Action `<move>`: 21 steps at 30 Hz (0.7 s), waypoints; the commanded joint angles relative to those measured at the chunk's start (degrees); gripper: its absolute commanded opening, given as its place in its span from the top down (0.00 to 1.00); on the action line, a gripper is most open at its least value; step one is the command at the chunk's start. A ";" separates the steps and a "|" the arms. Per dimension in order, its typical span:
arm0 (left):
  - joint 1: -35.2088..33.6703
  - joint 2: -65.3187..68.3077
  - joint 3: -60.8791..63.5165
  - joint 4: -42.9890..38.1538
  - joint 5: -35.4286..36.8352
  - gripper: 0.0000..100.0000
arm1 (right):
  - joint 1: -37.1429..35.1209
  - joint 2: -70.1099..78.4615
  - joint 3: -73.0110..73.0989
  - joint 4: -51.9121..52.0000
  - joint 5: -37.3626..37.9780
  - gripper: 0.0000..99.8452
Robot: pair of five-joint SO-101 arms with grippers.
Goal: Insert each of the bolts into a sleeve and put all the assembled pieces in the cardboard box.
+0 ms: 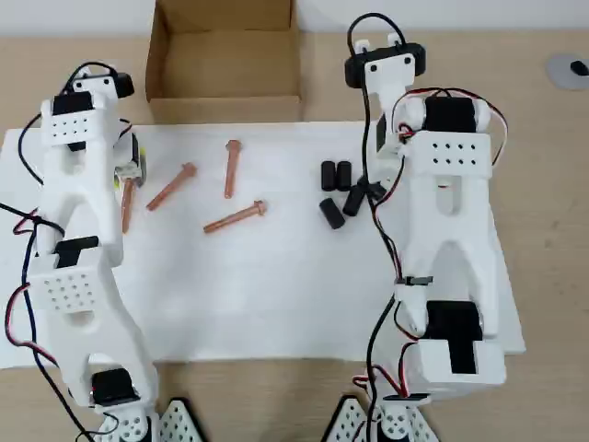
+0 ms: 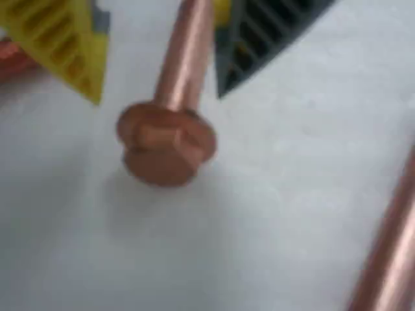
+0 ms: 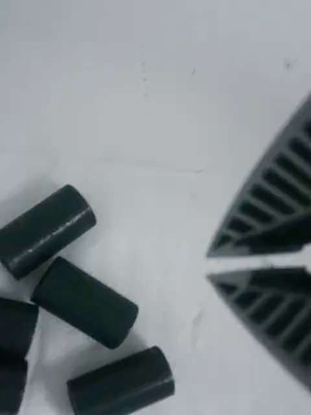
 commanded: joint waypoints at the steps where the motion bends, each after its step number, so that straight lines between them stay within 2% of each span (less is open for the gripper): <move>1: -0.35 -0.66 1.32 -2.11 0.18 0.87 | -0.48 -0.22 0.04 -0.79 -0.09 0.99; 13: -0.35 -0.66 13.10 -10.81 0.18 0.87 | -0.48 -0.22 0.04 -0.79 0.00 0.99; 17: -0.44 -0.66 13.71 -11.34 0.09 0.87 | -0.48 -0.22 0.04 -0.79 0.00 0.99; 21: -0.44 -0.66 13.80 -11.25 -0.09 0.97 | -0.48 -0.22 0.04 -0.53 0.00 0.99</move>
